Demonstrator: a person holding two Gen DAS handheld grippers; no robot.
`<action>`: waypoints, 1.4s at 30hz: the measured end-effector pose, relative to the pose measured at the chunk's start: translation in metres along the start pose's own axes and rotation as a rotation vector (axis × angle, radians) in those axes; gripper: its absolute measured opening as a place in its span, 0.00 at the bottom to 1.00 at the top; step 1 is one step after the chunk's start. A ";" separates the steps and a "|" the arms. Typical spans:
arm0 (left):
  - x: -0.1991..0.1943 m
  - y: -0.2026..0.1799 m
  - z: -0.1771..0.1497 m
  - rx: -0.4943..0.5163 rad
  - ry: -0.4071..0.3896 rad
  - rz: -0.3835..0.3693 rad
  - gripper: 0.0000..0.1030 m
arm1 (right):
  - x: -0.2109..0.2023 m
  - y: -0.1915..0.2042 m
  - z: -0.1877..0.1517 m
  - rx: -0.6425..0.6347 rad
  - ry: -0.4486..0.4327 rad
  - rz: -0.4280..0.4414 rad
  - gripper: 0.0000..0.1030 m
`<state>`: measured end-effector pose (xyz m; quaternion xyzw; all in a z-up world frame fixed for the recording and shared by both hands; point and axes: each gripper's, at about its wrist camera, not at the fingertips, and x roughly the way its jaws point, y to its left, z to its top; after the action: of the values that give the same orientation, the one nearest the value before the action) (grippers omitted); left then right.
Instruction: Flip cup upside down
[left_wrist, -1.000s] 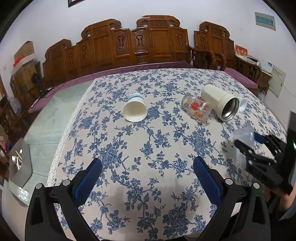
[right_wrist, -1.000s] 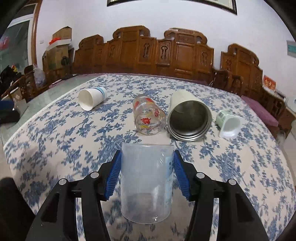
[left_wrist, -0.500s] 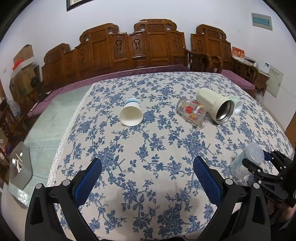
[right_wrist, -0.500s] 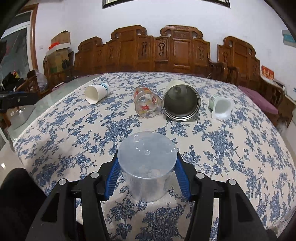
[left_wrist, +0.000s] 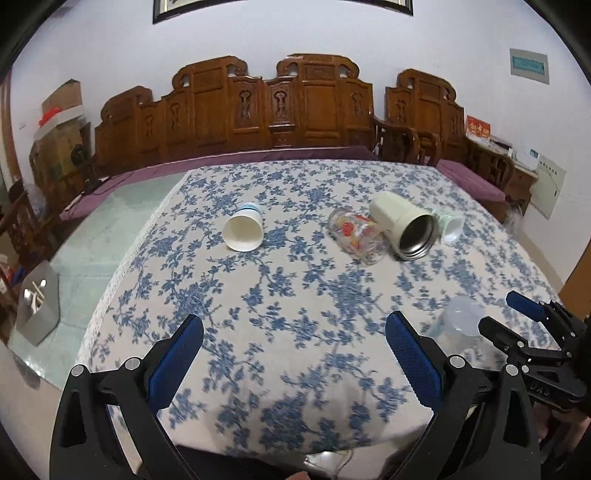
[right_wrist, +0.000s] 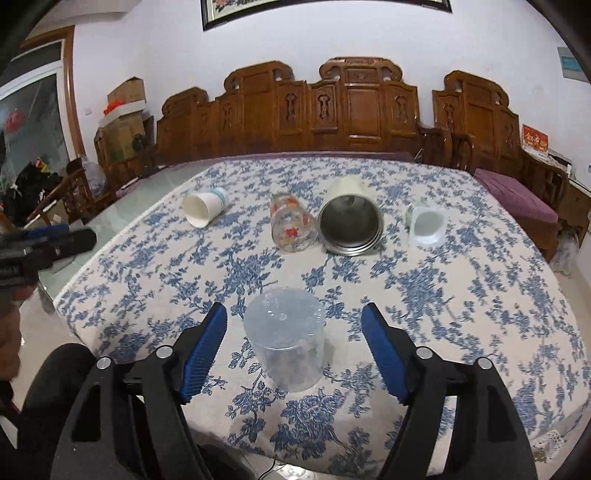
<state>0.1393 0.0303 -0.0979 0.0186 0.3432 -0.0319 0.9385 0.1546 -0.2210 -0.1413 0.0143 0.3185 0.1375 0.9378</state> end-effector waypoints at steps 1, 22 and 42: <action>-0.004 -0.003 -0.002 -0.003 -0.007 0.007 0.92 | -0.005 -0.002 0.001 0.006 -0.004 -0.001 0.80; -0.102 -0.060 -0.018 0.033 -0.099 -0.001 0.92 | -0.141 -0.016 0.008 0.076 -0.112 -0.034 0.85; -0.136 -0.062 -0.034 0.008 -0.151 0.007 0.92 | -0.177 -0.002 0.000 0.055 -0.195 -0.040 0.85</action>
<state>0.0092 -0.0234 -0.0364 0.0209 0.2713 -0.0313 0.9618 0.0208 -0.2705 -0.0360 0.0470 0.2298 0.1079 0.9661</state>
